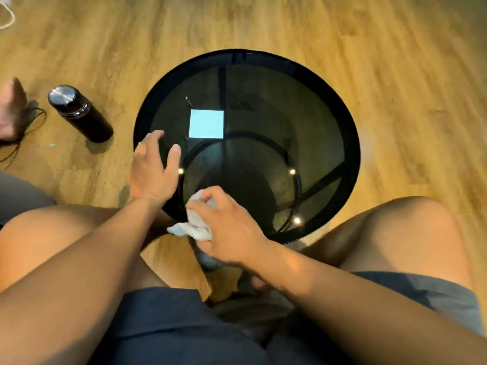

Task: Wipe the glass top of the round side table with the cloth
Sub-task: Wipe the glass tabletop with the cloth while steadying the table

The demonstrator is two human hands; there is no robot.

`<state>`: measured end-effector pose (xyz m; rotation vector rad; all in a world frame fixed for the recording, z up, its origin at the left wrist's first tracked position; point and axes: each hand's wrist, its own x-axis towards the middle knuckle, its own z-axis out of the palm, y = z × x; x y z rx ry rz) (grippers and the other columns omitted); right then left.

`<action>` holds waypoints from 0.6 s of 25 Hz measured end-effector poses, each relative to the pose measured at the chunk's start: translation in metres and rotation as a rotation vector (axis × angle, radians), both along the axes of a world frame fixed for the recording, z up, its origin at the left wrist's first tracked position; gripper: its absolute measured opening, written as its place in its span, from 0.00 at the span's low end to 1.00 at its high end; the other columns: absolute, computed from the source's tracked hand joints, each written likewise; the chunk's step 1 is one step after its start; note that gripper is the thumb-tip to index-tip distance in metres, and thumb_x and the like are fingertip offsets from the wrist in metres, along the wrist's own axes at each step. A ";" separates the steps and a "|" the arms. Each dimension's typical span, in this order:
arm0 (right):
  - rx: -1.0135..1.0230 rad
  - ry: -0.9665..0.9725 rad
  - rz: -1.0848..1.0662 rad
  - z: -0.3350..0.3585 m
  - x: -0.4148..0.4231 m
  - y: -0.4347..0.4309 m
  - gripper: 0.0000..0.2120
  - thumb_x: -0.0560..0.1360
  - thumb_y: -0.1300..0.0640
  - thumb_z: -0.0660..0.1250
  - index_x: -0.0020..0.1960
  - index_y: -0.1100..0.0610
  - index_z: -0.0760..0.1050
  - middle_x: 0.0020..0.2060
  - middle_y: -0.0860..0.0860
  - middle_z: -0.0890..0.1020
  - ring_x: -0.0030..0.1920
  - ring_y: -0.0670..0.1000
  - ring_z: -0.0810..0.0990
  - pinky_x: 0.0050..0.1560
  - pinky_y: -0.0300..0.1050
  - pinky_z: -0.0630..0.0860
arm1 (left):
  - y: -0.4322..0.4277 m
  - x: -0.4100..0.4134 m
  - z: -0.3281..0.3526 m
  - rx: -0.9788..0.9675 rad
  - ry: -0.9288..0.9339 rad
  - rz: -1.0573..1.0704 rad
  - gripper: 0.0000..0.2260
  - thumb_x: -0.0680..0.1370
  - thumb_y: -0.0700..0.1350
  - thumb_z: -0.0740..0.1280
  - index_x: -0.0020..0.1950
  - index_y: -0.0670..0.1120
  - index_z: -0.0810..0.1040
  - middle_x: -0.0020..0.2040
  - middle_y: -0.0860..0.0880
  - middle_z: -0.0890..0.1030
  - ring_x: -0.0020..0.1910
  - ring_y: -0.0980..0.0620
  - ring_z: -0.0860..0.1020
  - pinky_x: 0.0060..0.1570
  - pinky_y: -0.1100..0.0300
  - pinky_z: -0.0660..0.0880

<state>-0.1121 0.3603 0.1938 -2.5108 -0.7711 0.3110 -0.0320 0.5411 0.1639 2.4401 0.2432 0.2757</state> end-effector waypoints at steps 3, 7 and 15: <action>-0.079 0.013 -0.048 0.004 -0.012 -0.103 0.24 0.67 0.50 0.71 0.62 0.52 0.74 0.58 0.52 0.72 0.55 0.55 0.75 0.53 0.49 0.76 | -0.010 -0.012 0.002 0.154 0.028 -0.019 0.22 0.82 0.54 0.57 0.73 0.43 0.67 0.72 0.41 0.71 0.74 0.42 0.65 0.76 0.40 0.53; -0.363 -0.146 -0.398 0.007 0.067 -0.212 0.16 0.72 0.48 0.66 0.58 0.52 0.73 0.57 0.54 0.75 0.59 0.61 0.72 0.54 0.55 0.70 | -0.027 -0.030 0.000 0.303 0.100 -0.075 0.27 0.80 0.59 0.52 0.75 0.46 0.64 0.78 0.42 0.61 0.80 0.44 0.54 0.77 0.41 0.41; -0.393 -0.077 -0.715 0.009 0.064 -0.197 0.16 0.76 0.47 0.59 0.60 0.53 0.72 0.53 0.58 0.76 0.53 0.63 0.76 0.54 0.52 0.70 | -0.026 -0.026 -0.005 0.221 0.051 -0.022 0.29 0.79 0.60 0.51 0.76 0.45 0.63 0.78 0.42 0.62 0.79 0.44 0.55 0.78 0.44 0.45</action>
